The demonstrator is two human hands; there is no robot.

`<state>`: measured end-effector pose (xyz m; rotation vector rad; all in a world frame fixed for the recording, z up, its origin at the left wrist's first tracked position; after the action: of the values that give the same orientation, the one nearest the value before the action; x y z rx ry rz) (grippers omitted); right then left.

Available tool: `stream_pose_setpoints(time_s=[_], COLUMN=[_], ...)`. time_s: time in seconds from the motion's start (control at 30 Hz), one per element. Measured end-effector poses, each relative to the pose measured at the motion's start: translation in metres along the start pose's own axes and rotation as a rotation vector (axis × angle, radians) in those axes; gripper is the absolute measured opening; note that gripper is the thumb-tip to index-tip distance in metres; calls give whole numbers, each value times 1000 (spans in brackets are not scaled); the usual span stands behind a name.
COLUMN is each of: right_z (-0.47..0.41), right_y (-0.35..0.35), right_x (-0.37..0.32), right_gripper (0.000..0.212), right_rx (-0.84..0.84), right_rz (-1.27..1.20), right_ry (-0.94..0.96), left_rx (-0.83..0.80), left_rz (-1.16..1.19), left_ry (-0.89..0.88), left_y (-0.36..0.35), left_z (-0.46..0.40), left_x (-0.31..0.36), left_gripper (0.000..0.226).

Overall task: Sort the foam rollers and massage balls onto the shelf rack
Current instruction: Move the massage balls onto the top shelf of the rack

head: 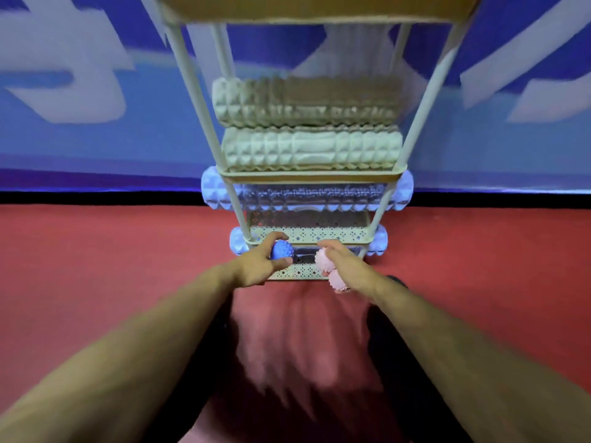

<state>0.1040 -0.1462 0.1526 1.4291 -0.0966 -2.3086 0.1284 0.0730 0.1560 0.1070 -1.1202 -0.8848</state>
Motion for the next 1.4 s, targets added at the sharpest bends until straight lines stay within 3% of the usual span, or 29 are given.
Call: stream_pose_setpoints(time_s=[0.13,0.33,0.63,0.8,0.97,1.13,1.27,1.4], right_z=[46,133,265,314,329,313,288,255], right_y=[25,58,97,121,149,170,186,199], right_x=[-75,-186,-318,-382,-424,-469,-504,-536], right_gripper=[31,23,26,36,42,62,53,58], right_rx=[9,75,236,318,439,473,545,565], right_rz=[93,234,399,472,523,611,703,667], right_ry=[166,355,585,667,642,659,697,675], left_rx=[59,271,532,663,803,795,890,899], left_rz=[10,-81,-229,-124,64,2,-176,-289], left_ry=[-147,-295,-511,-554,-637,-688,-660,-645], left_y=[43,95,153,182,197,221,260,302], left_z=[64,163,270,301,305,286,272,253], left_x=[73,167,288,343,382,419,450,473], left_gripper=[28,23,27,32,28,22,33,33])
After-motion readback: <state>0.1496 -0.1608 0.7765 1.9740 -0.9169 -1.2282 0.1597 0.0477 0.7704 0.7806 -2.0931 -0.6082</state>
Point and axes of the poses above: each hand's wrist, its own z-axis away from the middle knuckle, its own y-axis out of the back of the hand, x = y × z, the point moved 3 cm from there along -z, towards the middle knuckle, and after that the axes turned 2 degrees about -x, right-handed, at the moved point
